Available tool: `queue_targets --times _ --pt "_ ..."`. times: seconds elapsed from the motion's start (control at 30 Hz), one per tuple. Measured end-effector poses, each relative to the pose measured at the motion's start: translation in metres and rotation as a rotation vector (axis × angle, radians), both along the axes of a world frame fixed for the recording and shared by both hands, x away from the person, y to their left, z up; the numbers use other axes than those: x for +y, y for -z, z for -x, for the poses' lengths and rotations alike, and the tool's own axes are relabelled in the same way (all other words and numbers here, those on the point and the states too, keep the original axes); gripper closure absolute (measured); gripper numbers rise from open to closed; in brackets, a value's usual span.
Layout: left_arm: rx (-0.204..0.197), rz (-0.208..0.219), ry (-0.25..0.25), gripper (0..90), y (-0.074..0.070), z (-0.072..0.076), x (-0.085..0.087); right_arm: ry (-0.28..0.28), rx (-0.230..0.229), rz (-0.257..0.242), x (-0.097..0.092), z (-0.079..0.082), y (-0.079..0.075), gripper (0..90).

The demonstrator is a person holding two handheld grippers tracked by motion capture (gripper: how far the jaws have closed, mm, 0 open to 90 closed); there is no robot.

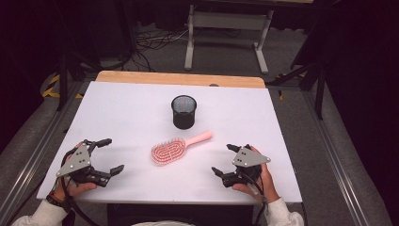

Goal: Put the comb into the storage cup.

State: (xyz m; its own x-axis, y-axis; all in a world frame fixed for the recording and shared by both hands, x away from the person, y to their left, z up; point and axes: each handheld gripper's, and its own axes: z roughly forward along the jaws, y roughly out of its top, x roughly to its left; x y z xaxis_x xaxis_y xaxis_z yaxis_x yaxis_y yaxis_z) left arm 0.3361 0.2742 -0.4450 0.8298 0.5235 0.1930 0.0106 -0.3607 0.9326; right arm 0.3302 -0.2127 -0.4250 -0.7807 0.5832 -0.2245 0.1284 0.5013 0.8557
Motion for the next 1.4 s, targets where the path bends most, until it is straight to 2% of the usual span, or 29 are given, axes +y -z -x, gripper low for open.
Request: queue_targets --times 0.1,0.17,0.27,0.3,0.43,0.53,0.63,0.67,0.77,0.8,0.83,0.93,0.97,1.0,1.03,1.07,1.17,1.4 --pt "0.006 -0.002 0.004 5.9 0.001 0.000 0.000 -0.012 0.013 -0.002 -0.001 -0.001 0.000 10.1" --pt "0.010 -0.007 0.003 5.6 0.002 0.001 0.000 -0.038 0.045 -0.008 -0.001 -0.002 -0.001 8.3" --pt "0.018 -0.009 0.009 5.6 0.003 0.001 -0.002 -0.048 0.047 -0.001 0.001 -0.002 -0.002 8.5" --pt "0.012 -0.018 0.012 5.5 0.002 0.001 -0.001 -0.054 0.046 0.005 0.002 -0.002 -0.003 9.1" --pt "0.024 -0.023 0.019 5.4 0.004 0.000 -0.003 -0.072 0.037 0.054 0.006 -0.003 -0.007 11.3" --pt "0.035 -0.034 0.030 5.4 0.005 0.001 -0.006 -0.091 0.043 0.073 0.008 -0.006 -0.012 11.8" --pt "0.035 -0.046 0.037 4.9 0.005 0.001 -0.008 -0.133 0.059 0.174 0.017 -0.019 -0.022 13.3" --pt "0.035 -0.046 0.037 4.9 0.005 0.001 -0.008 -0.133 0.059 0.174 0.017 -0.019 -0.022 13.3" --pt "0.040 -0.044 0.037 4.5 0.006 0.001 -0.008 -0.165 0.082 0.272 0.029 -0.035 -0.032 13.2" --pt "0.040 -0.049 0.039 4.3 0.006 0.000 -0.008 -0.171 0.083 0.291 0.032 -0.039 -0.035 13.2" --pt "0.044 -0.049 0.037 4.2 0.006 0.000 -0.008 -0.192 0.082 0.333 0.040 -0.049 -0.042 13.3" --pt "0.047 -0.052 0.033 3.9 0.007 0.000 -0.008 -0.211 0.084 0.366 0.050 -0.059 -0.047 13.6" --pt "0.047 -0.052 0.034 3.7 0.007 0.000 -0.008 -0.223 0.100 0.384 0.055 -0.064 -0.048 13.7" --pt "0.048 -0.051 0.037 3.7 0.008 0.000 -0.008 -0.253 0.128 0.429 0.067 -0.074 -0.048 13.7" --pt "0.050 -0.056 0.038 3.7 0.008 0.000 -0.008 -0.253 0.128 0.429 0.067 -0.074 -0.048 13.7" --pt "0.057 -0.055 0.041 3.7 0.008 0.000 -0.008 -0.288 0.144 0.504 0.079 -0.084 -0.045 13.5" --pt "0.061 -0.056 0.042 3.8 0.009 0.000 -0.008 -0.322 0.166 0.601 0.096 -0.096 -0.042 15.6" --pt "0.070 -0.058 0.052 4.6 0.010 0.002 -0.007 -0.399 0.223 0.739 0.127 -0.122 -0.030 26.8"
